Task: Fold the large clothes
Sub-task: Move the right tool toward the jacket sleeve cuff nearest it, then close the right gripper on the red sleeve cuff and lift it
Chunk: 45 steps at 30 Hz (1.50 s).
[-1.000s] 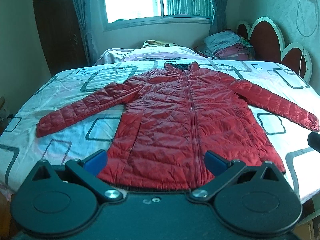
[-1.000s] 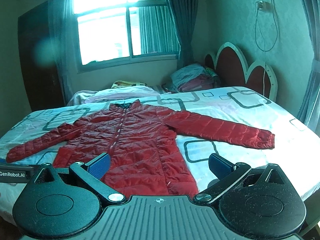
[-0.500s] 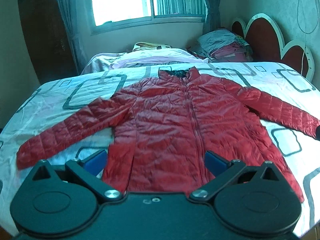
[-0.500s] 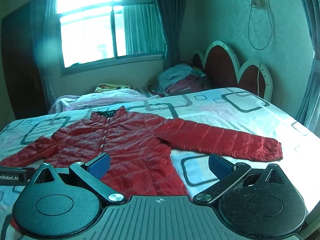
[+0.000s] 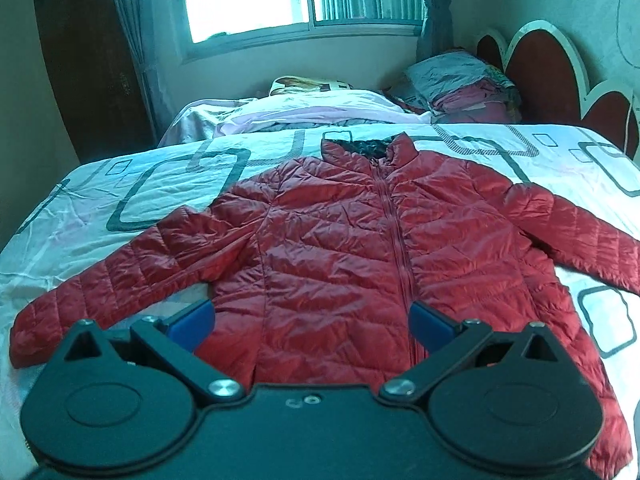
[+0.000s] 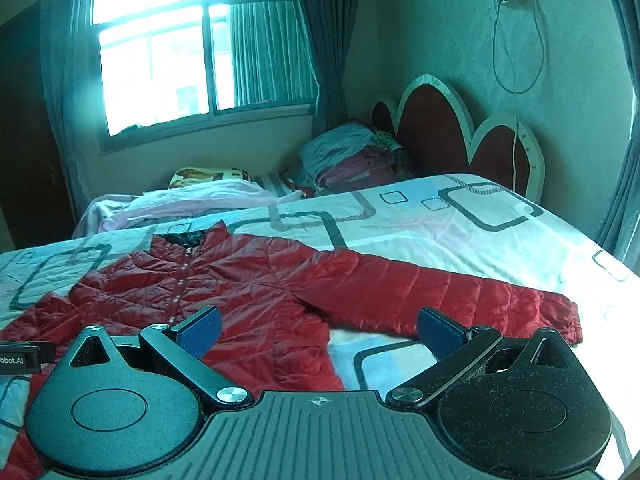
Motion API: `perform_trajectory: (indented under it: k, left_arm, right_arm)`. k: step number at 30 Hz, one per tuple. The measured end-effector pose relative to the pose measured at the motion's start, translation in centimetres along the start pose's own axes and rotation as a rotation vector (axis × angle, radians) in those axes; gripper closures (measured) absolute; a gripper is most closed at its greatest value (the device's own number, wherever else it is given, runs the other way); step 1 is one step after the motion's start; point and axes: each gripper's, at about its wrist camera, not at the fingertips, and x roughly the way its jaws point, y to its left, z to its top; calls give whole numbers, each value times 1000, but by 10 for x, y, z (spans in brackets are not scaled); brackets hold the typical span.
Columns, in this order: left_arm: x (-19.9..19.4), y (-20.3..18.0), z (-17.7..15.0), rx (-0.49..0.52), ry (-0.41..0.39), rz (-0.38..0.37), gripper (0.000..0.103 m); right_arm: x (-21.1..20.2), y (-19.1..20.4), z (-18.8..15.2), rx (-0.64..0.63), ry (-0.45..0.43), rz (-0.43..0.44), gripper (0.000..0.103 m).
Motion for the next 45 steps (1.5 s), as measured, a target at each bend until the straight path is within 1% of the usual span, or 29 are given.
perform_trajectory:
  k: [4, 7, 11, 14, 15, 16, 17, 18, 22, 25, 28, 32, 35, 38, 40, 42, 44, 45]
  left_arm:
    - [16, -15, 10, 0, 4, 37, 0]
    - [28, -26, 19, -24, 6, 63, 0]
    - [47, -44, 31, -31, 21, 78, 0]
    - [60, -59, 37, -27, 28, 81, 0]
    - [63, -64, 39, -25, 27, 83, 0]
    - [67, -69, 41, -21, 28, 83, 0]
    - [70, -73, 42, -16, 30, 81, 0]
    - [74, -78, 43, -12, 33, 79, 0]
    - [84, -93, 46, -4, 40, 67, 0]
    - [91, -102, 46, 10, 49, 63, 0]
    - [97, -109, 46, 24, 53, 69, 0]
    - [101, -113, 47, 22, 65, 76, 0]
    - [102, -116, 47, 29, 63, 81, 0]
    - [105, -117, 48, 29, 69, 87, 1]
    - [106, -116, 48, 24, 73, 89, 1]
    - [107, -115, 49, 25, 71, 101, 1]
    - [107, -115, 48, 26, 70, 105, 2]
    - [108, -114, 49, 25, 74, 104, 3]
  right_arm:
    - [30, -17, 7, -19, 4, 16, 0]
    - [53, -34, 14, -21, 14, 28, 1]
    - [80, -61, 19, -14, 21, 16, 1]
    - [100, -85, 21, 1, 34, -14, 1]
    - [105, -93, 20, 2, 37, -32, 5]
    - [111, -102, 20, 4, 44, -49, 15]
    - [119, -113, 19, 16, 67, -66, 35]
    - [124, -124, 18, 36, 81, -77, 36]
    - [137, -164, 10, 87, 104, -147, 36]
    - [141, -195, -2, 120, 149, -222, 37]
    - [142, -221, -15, 143, 192, -279, 37]
    - [137, -253, -35, 189, 245, -333, 37]
    - [132, -265, -45, 218, 277, -344, 37]
    - [136, -274, -51, 262, 301, -332, 37]
    - [141, -278, -50, 302, 300, -316, 37]
    - [151, -287, -48, 373, 290, -299, 37]
    - [163, -292, -45, 391, 280, -300, 37]
    - [167, -293, -43, 392, 274, -305, 45]
